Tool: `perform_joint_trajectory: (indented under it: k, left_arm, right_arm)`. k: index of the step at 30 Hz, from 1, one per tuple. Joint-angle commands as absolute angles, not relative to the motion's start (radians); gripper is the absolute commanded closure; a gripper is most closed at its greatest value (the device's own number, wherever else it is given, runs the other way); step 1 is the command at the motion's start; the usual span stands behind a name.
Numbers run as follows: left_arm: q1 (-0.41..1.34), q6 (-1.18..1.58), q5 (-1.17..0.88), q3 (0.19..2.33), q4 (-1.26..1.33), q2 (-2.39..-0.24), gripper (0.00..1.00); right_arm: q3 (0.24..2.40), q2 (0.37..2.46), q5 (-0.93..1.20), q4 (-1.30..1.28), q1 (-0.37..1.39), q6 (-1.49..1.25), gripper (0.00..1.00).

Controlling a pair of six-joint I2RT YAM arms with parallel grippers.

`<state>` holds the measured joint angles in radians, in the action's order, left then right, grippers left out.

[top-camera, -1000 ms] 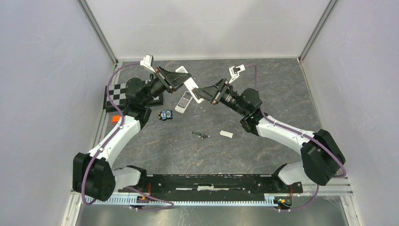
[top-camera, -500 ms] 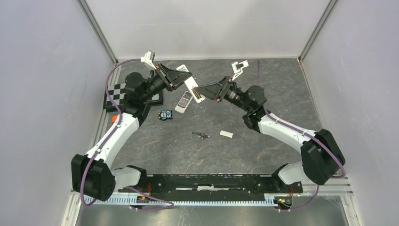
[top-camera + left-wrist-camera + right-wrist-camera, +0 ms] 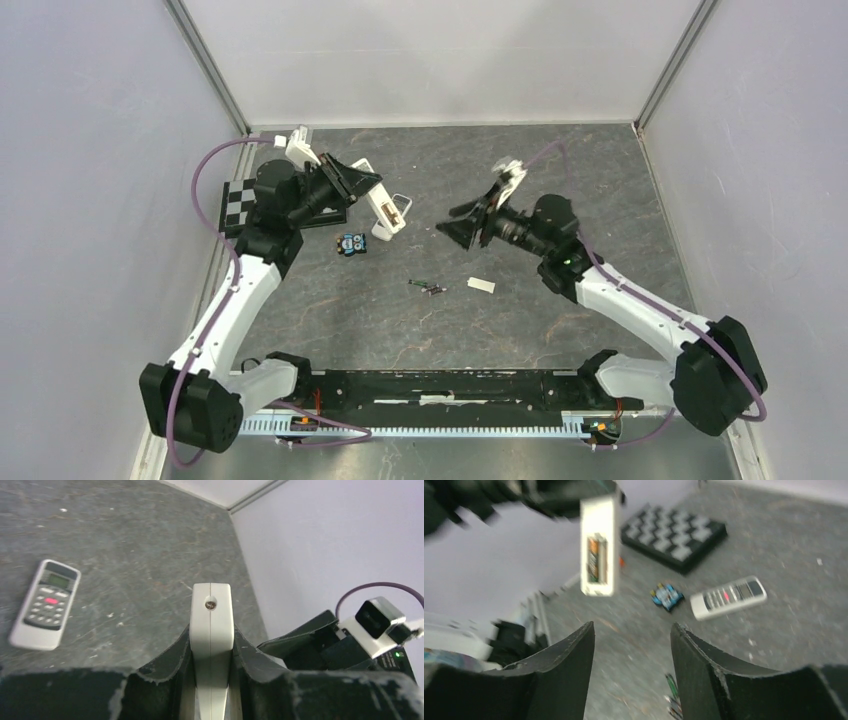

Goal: Load the batteries into the remote control

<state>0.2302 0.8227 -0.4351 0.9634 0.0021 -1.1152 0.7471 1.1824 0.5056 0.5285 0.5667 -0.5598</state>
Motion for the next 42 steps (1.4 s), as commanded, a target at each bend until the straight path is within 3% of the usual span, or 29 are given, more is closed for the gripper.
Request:
perform_joint_trajectory:
  k: [1,12,18,26,42]
  left_arm:
    - [0.198,0.668,-0.352,0.940,-0.105,-1.034,0.98]
    - [0.089,0.568,-0.466,0.979,-0.125,-0.957,0.98]
    - [0.086,0.557,-0.652,0.974,-0.038,-0.974,0.98]
    - [0.086,0.591,-0.922,0.965,0.160,-1.032,0.98]
    - [0.086,0.591,-0.879,0.955,0.135,-1.043,0.98]
  right_arm:
    - [0.736,1.234,0.280,0.236,0.695,-0.151,0.40]
    - [0.844,1.502,0.086,0.110,0.865,0.040,0.44]
    - [0.886,1.568,0.080,0.034,0.894,0.090,0.47]
    - [0.851,1.577,0.108,0.007,0.894,0.089,0.41]
    - [0.940,1.692,0.217,-0.136,0.864,0.164,0.32]
